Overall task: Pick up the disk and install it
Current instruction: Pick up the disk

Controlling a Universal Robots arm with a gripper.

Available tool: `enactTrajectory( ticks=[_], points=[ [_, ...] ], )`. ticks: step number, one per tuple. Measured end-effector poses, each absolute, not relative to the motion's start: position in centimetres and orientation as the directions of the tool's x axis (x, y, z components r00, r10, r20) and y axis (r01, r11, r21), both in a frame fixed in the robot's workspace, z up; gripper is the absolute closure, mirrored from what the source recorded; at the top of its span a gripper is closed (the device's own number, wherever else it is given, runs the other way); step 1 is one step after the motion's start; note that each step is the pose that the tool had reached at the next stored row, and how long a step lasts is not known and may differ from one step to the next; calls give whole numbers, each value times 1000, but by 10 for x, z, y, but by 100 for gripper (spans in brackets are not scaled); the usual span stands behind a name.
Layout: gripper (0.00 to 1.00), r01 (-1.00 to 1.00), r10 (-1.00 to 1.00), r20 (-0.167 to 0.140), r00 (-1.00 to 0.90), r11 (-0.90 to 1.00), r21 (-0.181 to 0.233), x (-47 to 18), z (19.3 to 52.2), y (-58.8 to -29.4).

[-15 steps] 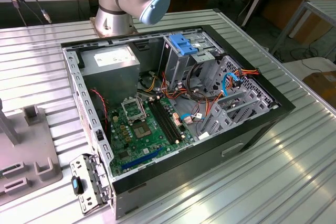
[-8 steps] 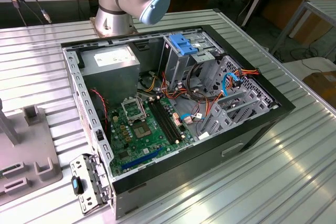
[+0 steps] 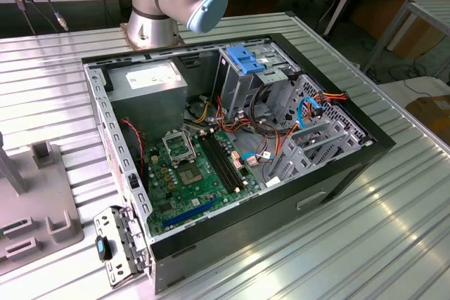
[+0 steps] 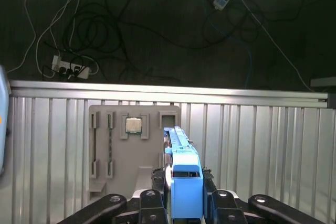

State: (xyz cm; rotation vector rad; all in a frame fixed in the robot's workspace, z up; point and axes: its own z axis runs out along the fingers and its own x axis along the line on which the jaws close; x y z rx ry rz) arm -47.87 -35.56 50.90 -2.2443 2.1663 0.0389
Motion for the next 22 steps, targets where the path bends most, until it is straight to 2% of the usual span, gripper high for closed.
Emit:
enactTrajectory(
  ticks=[22],
  points=[
    [64,-999,-999,-33,35,-35,1,-438,509,-356]
  ],
)
